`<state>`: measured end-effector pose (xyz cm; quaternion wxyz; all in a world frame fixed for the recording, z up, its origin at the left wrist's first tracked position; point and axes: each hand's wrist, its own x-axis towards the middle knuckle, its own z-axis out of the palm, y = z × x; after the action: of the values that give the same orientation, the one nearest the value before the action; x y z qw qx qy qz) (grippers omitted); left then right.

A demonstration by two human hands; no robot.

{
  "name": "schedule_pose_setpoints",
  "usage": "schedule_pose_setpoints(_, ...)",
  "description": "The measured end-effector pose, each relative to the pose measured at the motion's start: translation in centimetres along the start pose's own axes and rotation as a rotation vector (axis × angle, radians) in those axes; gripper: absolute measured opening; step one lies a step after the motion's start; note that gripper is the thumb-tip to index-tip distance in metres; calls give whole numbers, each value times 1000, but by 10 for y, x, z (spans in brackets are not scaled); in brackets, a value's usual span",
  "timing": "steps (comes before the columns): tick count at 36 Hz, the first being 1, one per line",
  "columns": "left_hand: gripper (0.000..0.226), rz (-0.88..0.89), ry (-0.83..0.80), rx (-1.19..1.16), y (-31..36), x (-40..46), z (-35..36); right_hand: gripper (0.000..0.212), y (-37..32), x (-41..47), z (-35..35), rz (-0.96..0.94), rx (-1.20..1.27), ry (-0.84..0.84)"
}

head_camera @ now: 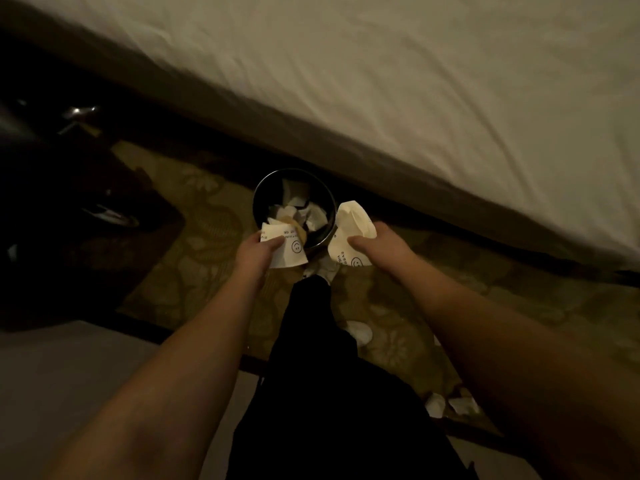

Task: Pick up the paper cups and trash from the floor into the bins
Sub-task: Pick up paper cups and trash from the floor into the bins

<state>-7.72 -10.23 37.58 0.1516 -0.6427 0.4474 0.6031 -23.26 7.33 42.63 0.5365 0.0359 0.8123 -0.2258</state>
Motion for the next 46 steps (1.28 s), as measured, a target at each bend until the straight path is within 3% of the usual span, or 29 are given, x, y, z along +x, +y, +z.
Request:
schedule_pose_setpoints(10, 44, 83, 22, 88, -8, 79, -4, 66, -17, 79, 59, -5, -46, 32)
schedule_pose_setpoints(16, 54, 55, -57, 166, 2, 88, -2, 110, -22, 94, 71, 98, -12, -19)
schedule_pose_setpoints(21, 63, 42, -59, 196, 9, 82, -8, 85, -15, 91, 65, 68, -58, -50)
schedule_pose_setpoints(26, 57, 103, -25, 240, 22, 67, -8, 69, -5, 77, 55, 22, -180, -41)
schedule_pose_setpoints(34, 52, 267, -33, 496, 62, 16, 9, 67, 1, 43, 22, -18, -176, -13)
schedule_pose_setpoints(46, 50, 582, -270, 1021, 135, -94, 116, 61, 49, -41, -101, -50, 7, 165)
